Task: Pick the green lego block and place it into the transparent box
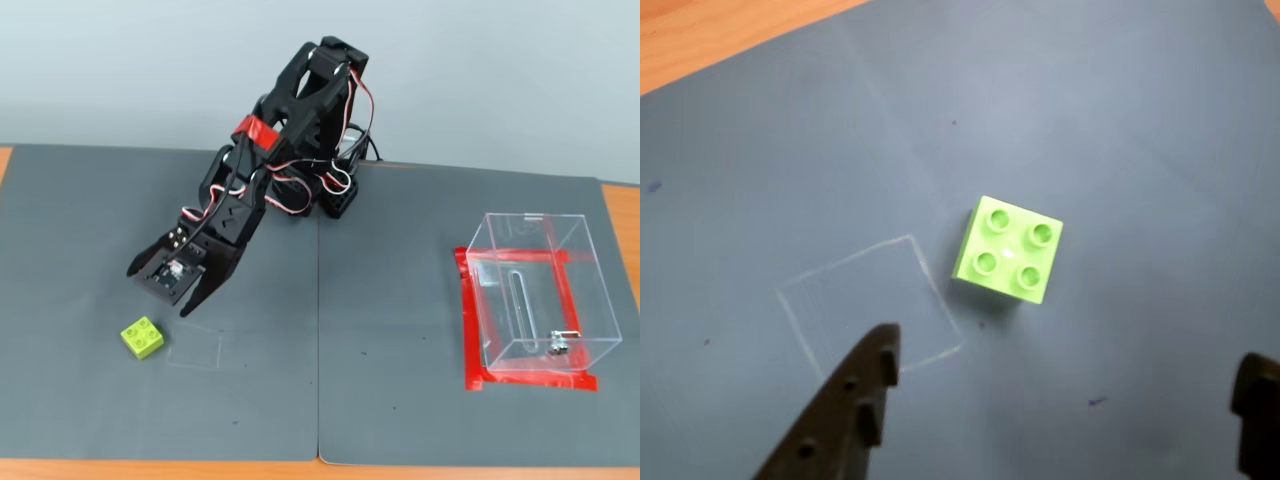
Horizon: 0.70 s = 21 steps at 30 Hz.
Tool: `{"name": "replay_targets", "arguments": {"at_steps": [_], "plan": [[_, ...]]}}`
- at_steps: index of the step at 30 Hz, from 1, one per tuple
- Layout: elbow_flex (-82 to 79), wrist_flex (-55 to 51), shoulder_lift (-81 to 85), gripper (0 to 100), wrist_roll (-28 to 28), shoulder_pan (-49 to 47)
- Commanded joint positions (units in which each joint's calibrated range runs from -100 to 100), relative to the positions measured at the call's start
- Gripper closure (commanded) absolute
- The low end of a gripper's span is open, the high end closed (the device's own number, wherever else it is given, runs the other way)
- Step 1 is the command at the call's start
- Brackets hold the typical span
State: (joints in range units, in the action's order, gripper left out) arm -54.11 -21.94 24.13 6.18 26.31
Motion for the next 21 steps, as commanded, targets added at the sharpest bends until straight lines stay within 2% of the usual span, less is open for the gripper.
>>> {"name": "replay_targets", "arguments": {"at_steps": [1, 21], "plan": [[2.9, 2.8, -1.4, 63, -0.2, 2.1], [18.2, 3.7, -19.8, 63, -0.1, 3.1]]}}
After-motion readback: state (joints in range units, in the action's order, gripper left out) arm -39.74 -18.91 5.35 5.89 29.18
